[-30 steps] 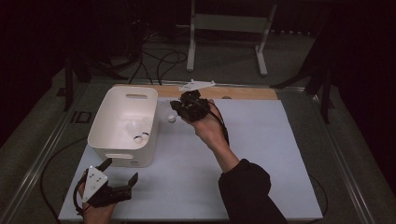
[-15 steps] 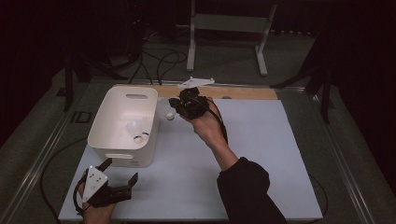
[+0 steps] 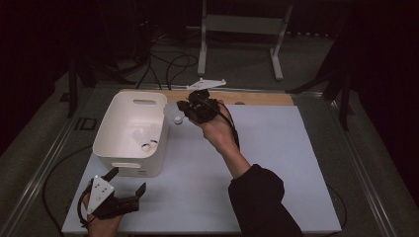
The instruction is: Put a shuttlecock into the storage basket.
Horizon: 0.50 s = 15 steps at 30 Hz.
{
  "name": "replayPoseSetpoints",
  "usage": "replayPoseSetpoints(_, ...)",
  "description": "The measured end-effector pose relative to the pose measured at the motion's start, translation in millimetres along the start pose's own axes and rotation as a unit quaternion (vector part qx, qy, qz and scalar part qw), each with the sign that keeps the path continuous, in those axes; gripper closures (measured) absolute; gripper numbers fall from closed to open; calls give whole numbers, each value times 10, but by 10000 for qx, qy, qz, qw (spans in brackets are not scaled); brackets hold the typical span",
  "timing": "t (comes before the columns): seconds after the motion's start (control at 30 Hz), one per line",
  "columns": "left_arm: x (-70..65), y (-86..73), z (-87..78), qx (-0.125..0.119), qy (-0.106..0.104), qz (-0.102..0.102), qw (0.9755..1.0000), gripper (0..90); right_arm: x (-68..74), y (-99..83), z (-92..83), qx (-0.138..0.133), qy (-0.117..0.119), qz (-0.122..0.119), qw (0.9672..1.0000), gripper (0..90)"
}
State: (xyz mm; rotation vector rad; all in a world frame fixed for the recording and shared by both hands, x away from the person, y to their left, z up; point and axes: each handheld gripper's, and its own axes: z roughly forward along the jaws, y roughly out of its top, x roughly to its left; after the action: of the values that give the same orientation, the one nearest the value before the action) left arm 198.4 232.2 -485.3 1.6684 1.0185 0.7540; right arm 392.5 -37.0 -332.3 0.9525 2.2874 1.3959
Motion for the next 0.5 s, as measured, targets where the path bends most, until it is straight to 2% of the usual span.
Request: replayPoseSetpoints(0.5,1,0,0,5,3,4,10000,2,-2,41,9,-82,25,64,9999,894)
